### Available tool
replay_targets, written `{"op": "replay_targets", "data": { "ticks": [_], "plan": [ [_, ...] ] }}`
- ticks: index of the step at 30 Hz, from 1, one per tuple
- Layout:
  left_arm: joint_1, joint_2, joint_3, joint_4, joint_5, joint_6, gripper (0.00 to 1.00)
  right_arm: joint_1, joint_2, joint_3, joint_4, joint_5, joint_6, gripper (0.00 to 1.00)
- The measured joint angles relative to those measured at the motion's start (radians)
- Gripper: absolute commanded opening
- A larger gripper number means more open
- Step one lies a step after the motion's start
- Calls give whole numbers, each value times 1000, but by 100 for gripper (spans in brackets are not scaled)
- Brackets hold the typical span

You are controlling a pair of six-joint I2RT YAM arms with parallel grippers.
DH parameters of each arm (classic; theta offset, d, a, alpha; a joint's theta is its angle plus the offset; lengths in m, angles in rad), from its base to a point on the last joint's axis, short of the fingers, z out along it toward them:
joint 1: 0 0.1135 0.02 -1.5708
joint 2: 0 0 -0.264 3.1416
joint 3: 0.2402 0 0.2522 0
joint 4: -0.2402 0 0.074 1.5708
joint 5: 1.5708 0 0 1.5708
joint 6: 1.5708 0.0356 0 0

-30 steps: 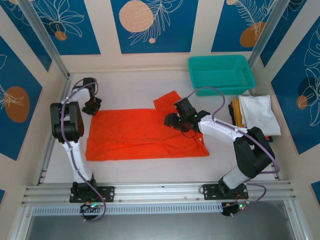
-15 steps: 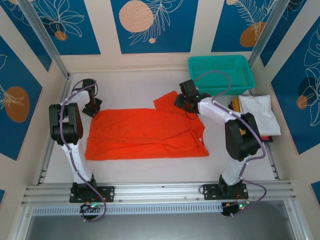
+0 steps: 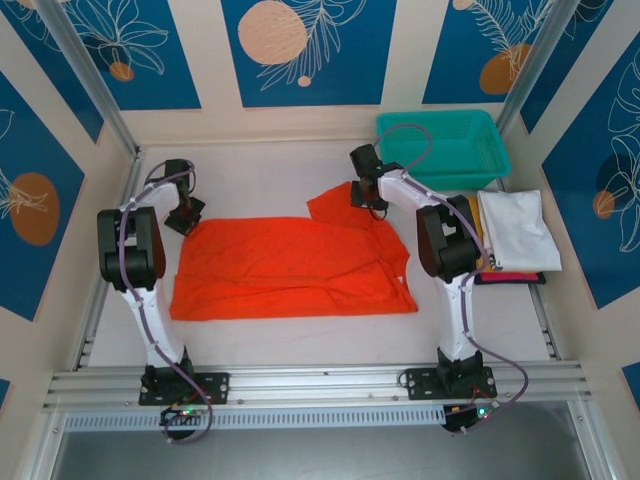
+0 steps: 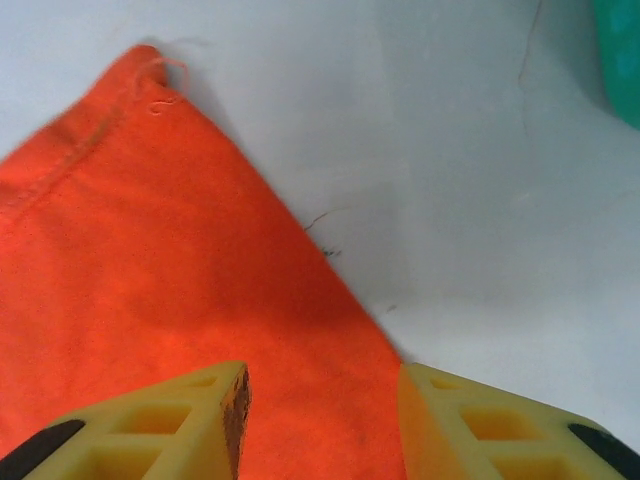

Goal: Fold and stack the t-shirts

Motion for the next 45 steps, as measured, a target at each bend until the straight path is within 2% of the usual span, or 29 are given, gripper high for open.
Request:
{"op": "replay_targets", "data": {
  "ticks": [5, 12, 23, 26, 29, 31, 33, 34, 45],
  "plan": [
    [0, 0, -2, 6, 7, 7, 0, -33, 63, 62, -54, -38, -51, 37],
    [0, 0, -2, 7, 10, 8, 0, -39, 101, 119, -101, -59, -84, 37],
    [0, 0, -2, 6, 10, 10, 0, -24, 95, 102, -104, -55, -119, 39],
    [0, 0, -2, 6, 10, 10, 0, -18, 81, 80, -103, -55, -135, 35],
    [0, 0, -2, 6, 10, 10, 0, -12, 80, 77, -103, -55, -153, 26],
    [0, 0, -2, 6, 11, 10, 0, -11, 80, 77, -103, -56, -162, 17],
    [0, 0, -2, 6, 11, 10, 0, -8, 81, 79, -105, -56, -175, 2],
    [0, 0, -2, 6, 11, 10, 0, -7, 81, 81, -107, -53, -176, 0],
    [0, -6, -2, 5, 33, 18, 0, -6, 87, 143, -160, -55, -196, 0]
  ]
}}
